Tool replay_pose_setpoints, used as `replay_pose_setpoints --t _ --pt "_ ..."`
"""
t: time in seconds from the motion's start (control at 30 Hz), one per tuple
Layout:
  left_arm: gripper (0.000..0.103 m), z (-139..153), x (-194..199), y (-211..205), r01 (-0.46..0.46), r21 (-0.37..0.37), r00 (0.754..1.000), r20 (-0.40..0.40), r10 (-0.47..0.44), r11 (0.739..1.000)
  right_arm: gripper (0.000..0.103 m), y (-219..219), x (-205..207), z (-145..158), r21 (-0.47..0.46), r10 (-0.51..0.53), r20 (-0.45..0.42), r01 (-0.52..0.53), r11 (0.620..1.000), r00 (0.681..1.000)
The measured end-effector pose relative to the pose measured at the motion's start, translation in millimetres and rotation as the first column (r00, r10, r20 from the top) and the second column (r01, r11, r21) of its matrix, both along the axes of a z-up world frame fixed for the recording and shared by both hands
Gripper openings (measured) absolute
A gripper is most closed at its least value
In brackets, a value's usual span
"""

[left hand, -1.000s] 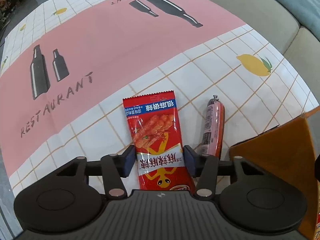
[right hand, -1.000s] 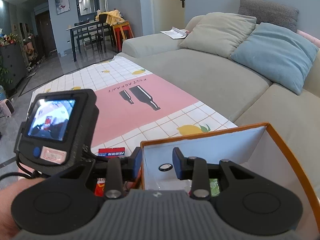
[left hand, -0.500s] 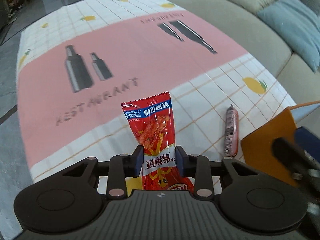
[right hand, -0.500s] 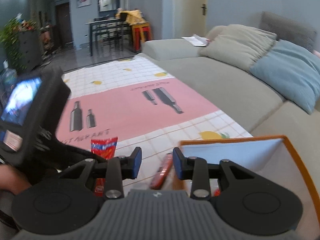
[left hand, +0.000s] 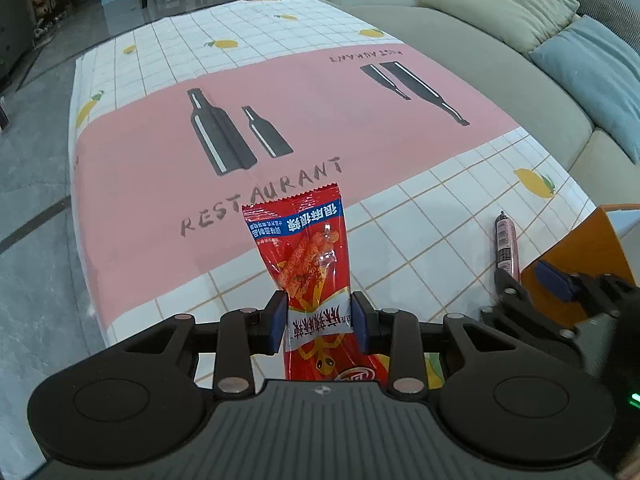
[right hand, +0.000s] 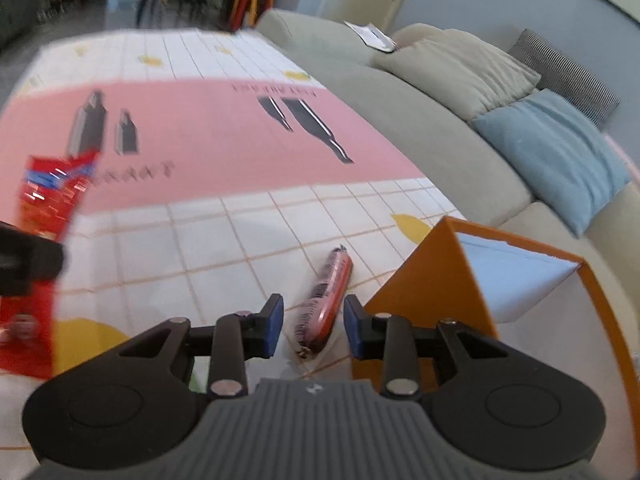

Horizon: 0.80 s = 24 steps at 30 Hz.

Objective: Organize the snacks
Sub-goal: 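Grasp the red spicy-strip packet with the left gripper while the right grasps the pink sausage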

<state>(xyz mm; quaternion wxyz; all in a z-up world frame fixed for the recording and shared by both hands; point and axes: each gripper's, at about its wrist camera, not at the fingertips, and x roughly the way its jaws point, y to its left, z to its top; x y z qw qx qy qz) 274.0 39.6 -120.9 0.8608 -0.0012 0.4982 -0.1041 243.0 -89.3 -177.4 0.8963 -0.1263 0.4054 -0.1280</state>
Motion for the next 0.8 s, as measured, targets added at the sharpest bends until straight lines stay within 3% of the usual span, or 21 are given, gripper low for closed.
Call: replay_pose_setpoints --t 0.17,0.43,0.8 --pt "0.038 -1 1 3 0.003 -0.013 1.000 -0.002 -0.003 1.000 0.029 1 9 -12 -0.026 -0.062 -0.028 0.061 0.998 0.998" --pt "0.038 -4 -2 0 0.015 -0.010 1.000 -0.009 -0.015 1.000 0.022 -6 22 -20 0.039 -0.158 -0.045 0.159 0.986 0.986" --pt "0.038 -1 -6 -5 0.044 0.007 0.999 0.005 -0.044 0.999 0.021 -21 -2 -6 0.268 -0.129 -0.062 0.141 0.953 0.990"
